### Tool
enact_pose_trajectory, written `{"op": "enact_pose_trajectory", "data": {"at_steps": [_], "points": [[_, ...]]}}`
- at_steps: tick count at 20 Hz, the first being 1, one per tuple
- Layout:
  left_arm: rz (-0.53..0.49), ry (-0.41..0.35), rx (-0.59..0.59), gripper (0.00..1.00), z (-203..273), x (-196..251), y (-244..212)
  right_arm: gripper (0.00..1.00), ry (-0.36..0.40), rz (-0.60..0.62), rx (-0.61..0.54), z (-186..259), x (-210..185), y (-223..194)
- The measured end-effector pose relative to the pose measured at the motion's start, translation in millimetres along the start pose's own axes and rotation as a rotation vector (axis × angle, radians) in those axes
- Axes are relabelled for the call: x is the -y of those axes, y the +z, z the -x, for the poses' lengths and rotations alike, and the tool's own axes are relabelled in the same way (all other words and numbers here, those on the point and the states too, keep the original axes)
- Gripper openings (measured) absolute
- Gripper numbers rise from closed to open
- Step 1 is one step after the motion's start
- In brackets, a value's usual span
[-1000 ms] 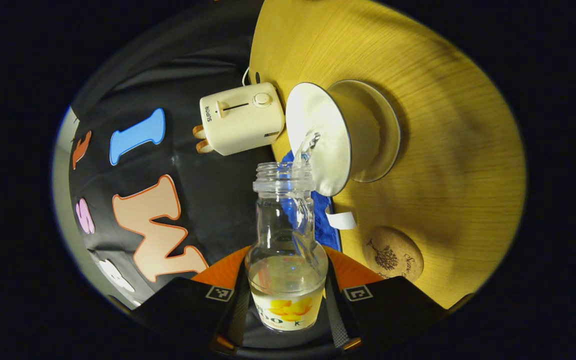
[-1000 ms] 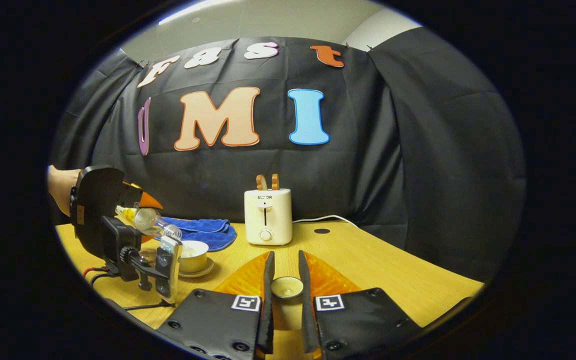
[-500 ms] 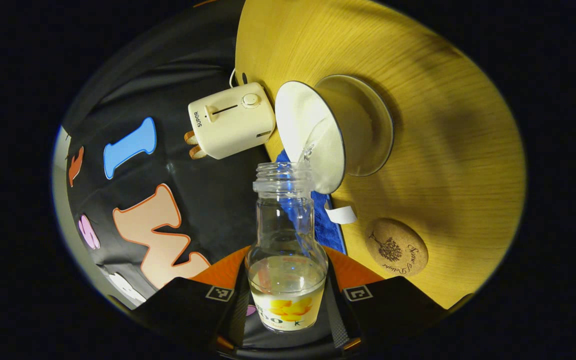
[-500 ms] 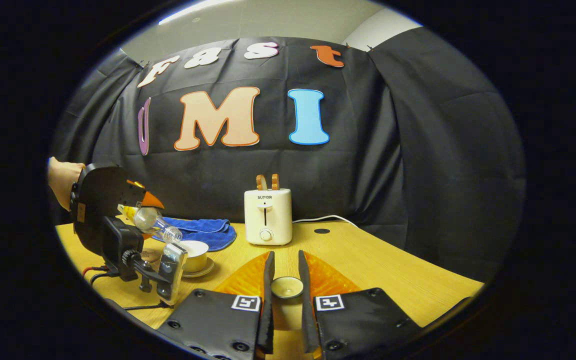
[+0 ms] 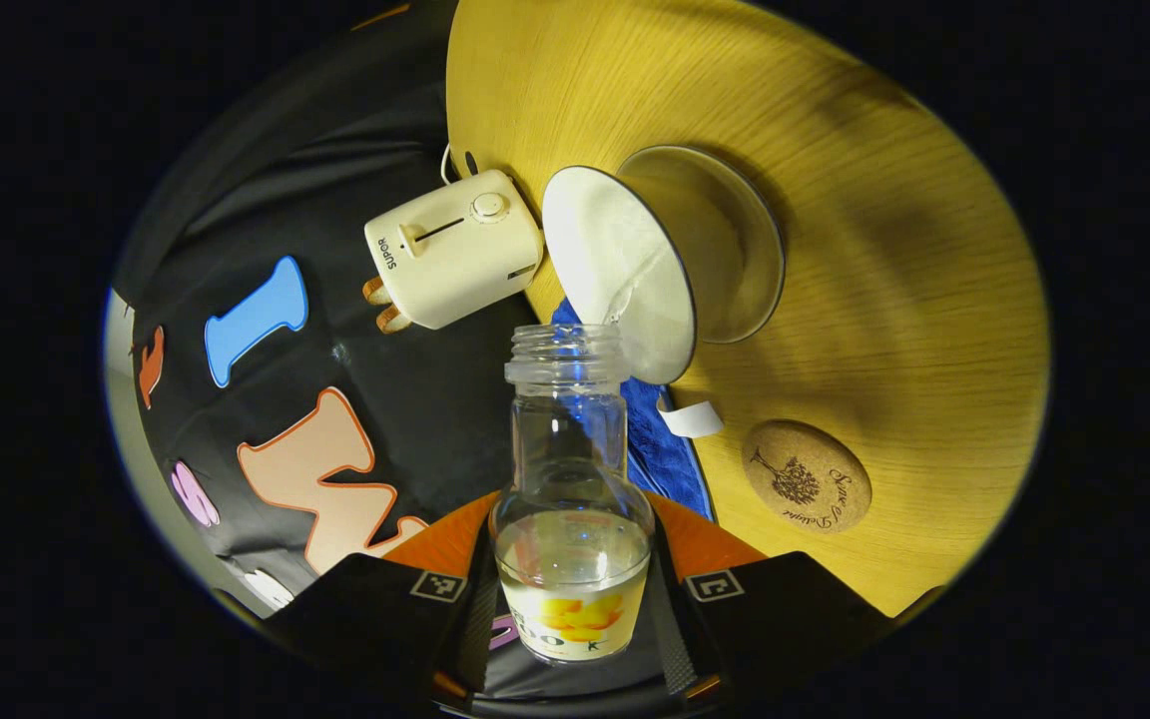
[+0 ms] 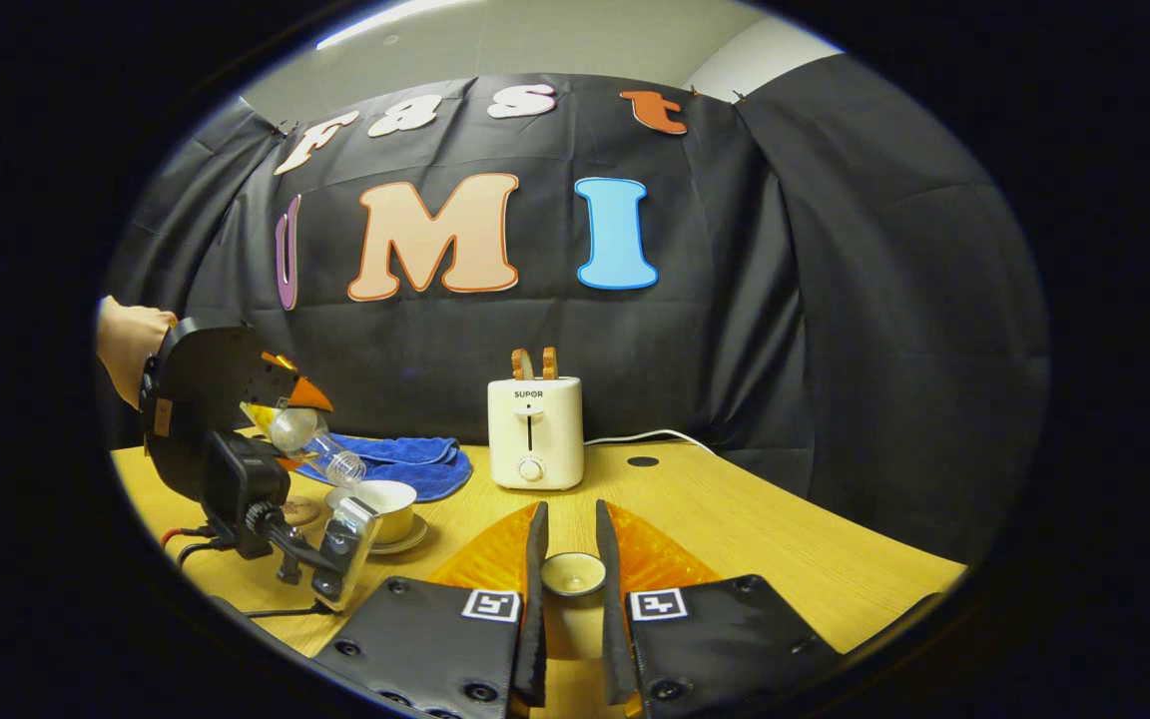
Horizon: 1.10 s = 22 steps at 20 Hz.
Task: Open the teacup lid with one hand, grasp the water bottle and pour water into the teacup with the other hand; after pouring, place the water bottle on the coaster and then close the teacup lid.
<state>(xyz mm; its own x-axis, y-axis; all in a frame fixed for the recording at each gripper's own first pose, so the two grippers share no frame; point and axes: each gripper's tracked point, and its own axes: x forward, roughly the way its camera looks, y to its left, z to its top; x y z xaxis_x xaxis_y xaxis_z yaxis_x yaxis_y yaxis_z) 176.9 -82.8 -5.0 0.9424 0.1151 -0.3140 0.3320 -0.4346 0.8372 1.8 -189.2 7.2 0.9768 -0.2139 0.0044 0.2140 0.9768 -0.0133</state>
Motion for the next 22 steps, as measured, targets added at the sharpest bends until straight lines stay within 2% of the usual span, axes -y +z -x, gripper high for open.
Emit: {"op": "enact_pose_trajectory", "data": {"at_steps": [7,22], "points": [[-0.030,-0.007,-0.003,0.66,2.9,-7.5,-0.4,0.26,0.001,0.000,0.000,0.2,0.0,0.6],[-0.006,-0.020,0.015,0.66,-0.9,-0.6,3.1,0.26,0.002,0.000,0.000,-0.5,0.5,-0.7]]}}
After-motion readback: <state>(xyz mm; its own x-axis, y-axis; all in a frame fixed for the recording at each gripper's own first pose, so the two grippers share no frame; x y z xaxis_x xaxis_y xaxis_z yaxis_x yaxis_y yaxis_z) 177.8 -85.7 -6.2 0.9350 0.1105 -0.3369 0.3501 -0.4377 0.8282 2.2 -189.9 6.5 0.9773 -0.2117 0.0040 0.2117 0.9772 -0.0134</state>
